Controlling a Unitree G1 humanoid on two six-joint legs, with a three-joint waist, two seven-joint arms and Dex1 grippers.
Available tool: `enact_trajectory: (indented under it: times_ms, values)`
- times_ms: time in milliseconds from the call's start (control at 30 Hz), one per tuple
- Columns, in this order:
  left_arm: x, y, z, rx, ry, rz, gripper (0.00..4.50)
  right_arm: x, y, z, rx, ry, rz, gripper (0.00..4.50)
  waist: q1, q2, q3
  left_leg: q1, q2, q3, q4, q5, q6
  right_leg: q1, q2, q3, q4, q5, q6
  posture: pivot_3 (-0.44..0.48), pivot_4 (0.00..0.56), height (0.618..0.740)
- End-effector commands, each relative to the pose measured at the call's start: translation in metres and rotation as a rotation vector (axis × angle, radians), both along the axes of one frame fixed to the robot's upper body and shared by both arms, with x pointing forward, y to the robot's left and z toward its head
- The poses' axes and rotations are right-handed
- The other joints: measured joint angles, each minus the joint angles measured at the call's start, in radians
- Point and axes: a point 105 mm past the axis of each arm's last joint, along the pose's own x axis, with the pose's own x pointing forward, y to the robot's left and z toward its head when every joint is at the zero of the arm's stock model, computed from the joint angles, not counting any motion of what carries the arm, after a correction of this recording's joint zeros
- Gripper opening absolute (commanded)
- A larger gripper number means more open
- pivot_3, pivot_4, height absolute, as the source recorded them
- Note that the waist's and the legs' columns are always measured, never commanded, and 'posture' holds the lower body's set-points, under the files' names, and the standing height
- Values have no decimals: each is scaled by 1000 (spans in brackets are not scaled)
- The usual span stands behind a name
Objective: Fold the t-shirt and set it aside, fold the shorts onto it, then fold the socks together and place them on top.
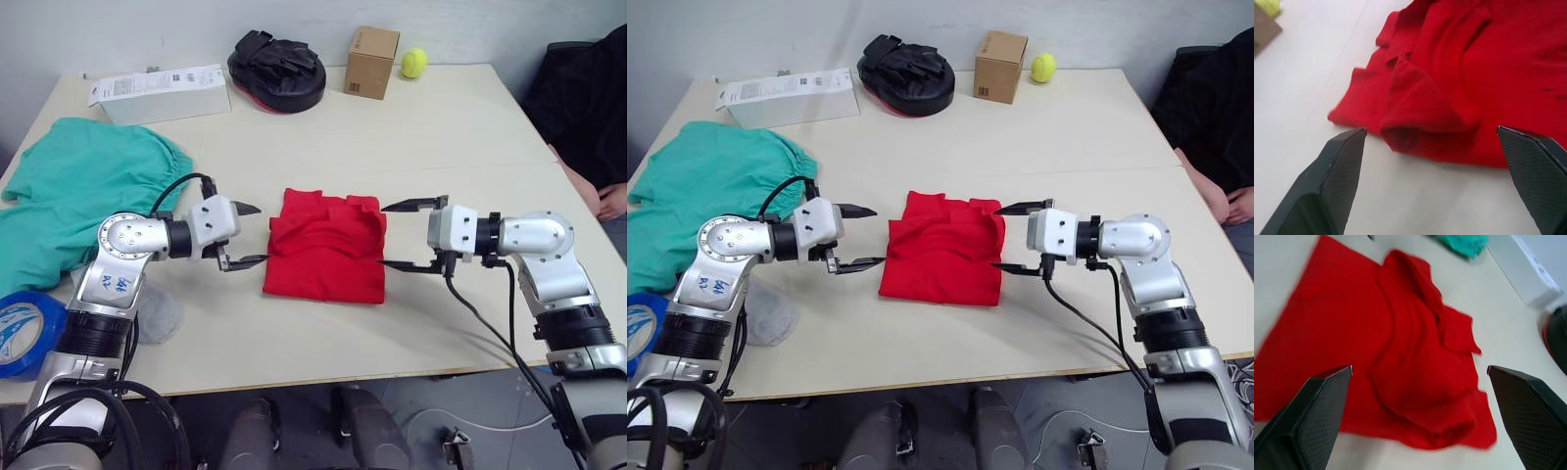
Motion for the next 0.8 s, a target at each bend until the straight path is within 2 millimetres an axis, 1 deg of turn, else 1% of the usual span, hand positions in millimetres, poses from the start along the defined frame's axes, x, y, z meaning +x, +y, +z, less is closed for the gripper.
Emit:
enact_trajectory:
  times_ms: [33, 133, 200, 267, 367, 467, 567, 667, 767, 800]
  values:
    - [3, -4, 12, 71, -127, -53, 4485, -19, 1, 3, -42, -80, 67, 4500, 1, 0, 0, 0, 0, 0, 0, 0, 0, 0, 0, 0, 0, 0, 0, 0, 150, 740]
    - [-5, -7, 17, 60, -96, -109, 4485, -36, 1, -14, -88, -33, 88, 4500, 5, 0, 0, 0, 0, 0, 0, 0, 1, 0, 0, 1, 0, 0, 0, 0, 150, 740]
    - [-18, -8, 17, 42, -27, -155, 4485, -45, 4, -24, -98, -9, 87, 4500, 5, 0, 0, 0, 0, 0, 0, 0, 2, 0, 0, 1, -1, 0, 0, 0, 150, 740]
    - [-34, -10, 20, 9, 69, -192, 4485, -49, 7, -32, -103, -14, 63, 4500, -4, 0, 0, 0, 1, 1, 0, -1, 1, 0, 1, 1, -1, 0, 0, 0, 150, 740]
    - [-60, -11, 26, -38, 225, -217, 4485, -51, 9, -44, -124, -36, 31, 4500, -8, 0, 0, 1, 1, 2, 0, -1, 1, 0, 1, 2, 0, 0, 0, 0, 150, 740]
    - [-80, -7, 33, -79, 364, -207, 4485, -48, 12, -55, -157, -86, 15, 4500, -6, 0, 0, 1, 1, 0, 0, 0, 0, 0, 2, 4, 1, 0, -1, 0, 150, 740]
    - [-88, -1, 39, -112, 439, -165, 4485, -41, 17, -63, -171, -134, 1, 4500, -5, 0, 0, 1, 0, -1, 0, 1, 0, 0, 2, 4, 1, 0, -1, 0, 150, 740]
    - [-88, 6, 39, -105, 433, -111, 4485, -31, 25, -70, -152, -157, -29, 4500, -7, 0, 0, 2, 0, -1, 0, 1, 0, 1, 2, 4, 1, 0, -1, 0, 150, 740]
    - [-88, 9, 41, -116, 426, -84, 4500, -27, 30, -81, -166, -175, -22, 3940, -7, -1, 0, 3, 0, 0, 0, 2, -2, 1, 3, 4, 1, 0, -1, 0, 150, 740]
    - [-88, 9, 42, -119, 423, -79, 4500, -26, 31, -86, -181, -182, -16, 3617, -7, -1, 0, 3, 0, -1, 0, 3, -4, 1, 3, 4, 1, 0, -2, 0, 150, 740]
